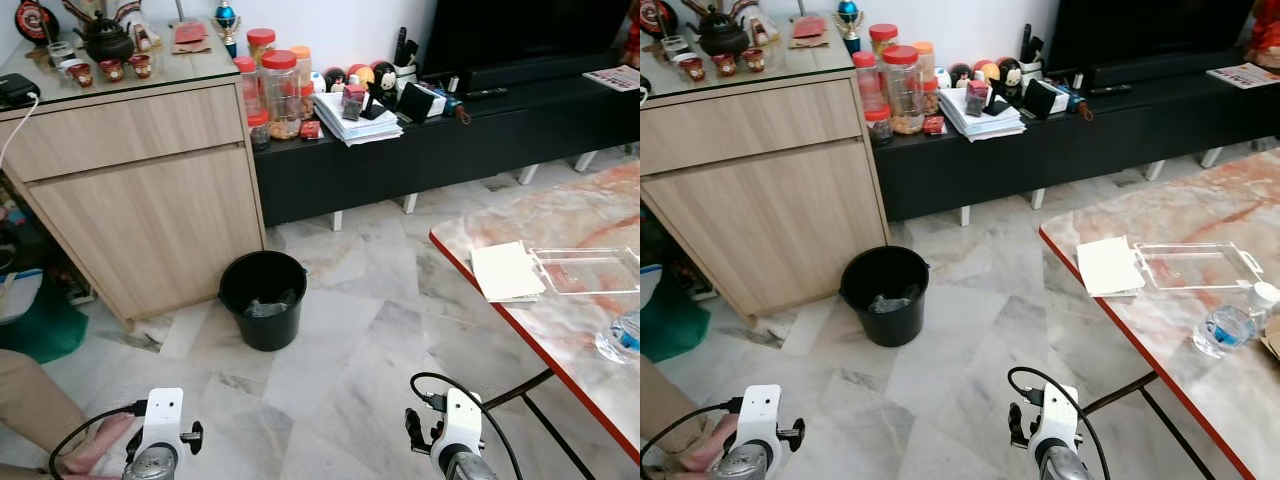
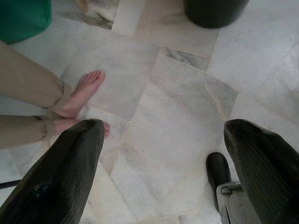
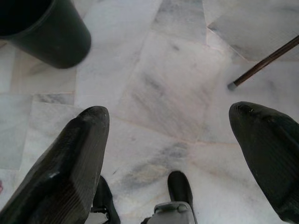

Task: Picking trash to rubbish bin

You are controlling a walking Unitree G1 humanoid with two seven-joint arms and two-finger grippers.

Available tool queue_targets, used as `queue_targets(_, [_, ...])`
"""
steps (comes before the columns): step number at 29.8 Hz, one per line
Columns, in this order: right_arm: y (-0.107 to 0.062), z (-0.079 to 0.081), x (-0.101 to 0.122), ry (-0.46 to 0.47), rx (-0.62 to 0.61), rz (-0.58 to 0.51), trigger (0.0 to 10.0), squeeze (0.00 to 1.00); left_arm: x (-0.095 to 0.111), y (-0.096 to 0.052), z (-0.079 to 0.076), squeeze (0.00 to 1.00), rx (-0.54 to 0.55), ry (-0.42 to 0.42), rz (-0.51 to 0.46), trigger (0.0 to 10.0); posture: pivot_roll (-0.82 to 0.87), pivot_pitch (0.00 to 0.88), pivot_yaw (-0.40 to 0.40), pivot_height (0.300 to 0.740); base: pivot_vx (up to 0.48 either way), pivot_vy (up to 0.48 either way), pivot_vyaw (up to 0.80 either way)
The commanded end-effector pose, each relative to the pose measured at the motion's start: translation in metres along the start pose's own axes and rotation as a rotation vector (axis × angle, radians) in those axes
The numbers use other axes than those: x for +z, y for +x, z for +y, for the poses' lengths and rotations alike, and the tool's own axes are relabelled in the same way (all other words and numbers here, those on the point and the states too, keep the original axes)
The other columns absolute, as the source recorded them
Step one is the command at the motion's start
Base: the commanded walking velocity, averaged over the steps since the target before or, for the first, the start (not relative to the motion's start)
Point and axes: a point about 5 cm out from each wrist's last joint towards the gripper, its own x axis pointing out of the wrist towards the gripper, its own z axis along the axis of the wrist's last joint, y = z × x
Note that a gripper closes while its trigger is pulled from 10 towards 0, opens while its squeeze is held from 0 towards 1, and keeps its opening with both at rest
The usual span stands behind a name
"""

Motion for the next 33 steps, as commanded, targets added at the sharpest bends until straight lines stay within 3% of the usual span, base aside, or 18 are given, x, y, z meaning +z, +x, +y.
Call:
queue_targets(1, [-0.0006,-0.0023,-0.0013,-0.007,-0.008,0.007,10.0,0.0,-0.0051,-0.001,0.0005,0.0,0.006,-0.012,0.022,10.0,-0.01,0.027,0.008,0.74,0.0,0.0,-0.77])
queue_targets(24, [-0.0002,-0.0015,-0.0007,-0.013,-0.003,0.008,10.0,0.0,-0.006,-0.0013,-0.0016,0.0,0.001,-0.012,0.024,10.0,-0.01,0.034,0.001,0.74,0.0,0.0,-0.77])
queue_targets(33, [-0.0004,-0.0017,-0.0013,-0.019,-0.004,0.01,10.0,0.0,-0.0081,-0.0019,-0.0015,0.0,0.001,-0.005,0.03,10.0,-0.01,0.039,0.0,0.74,0.0,-0.229,-0.77])
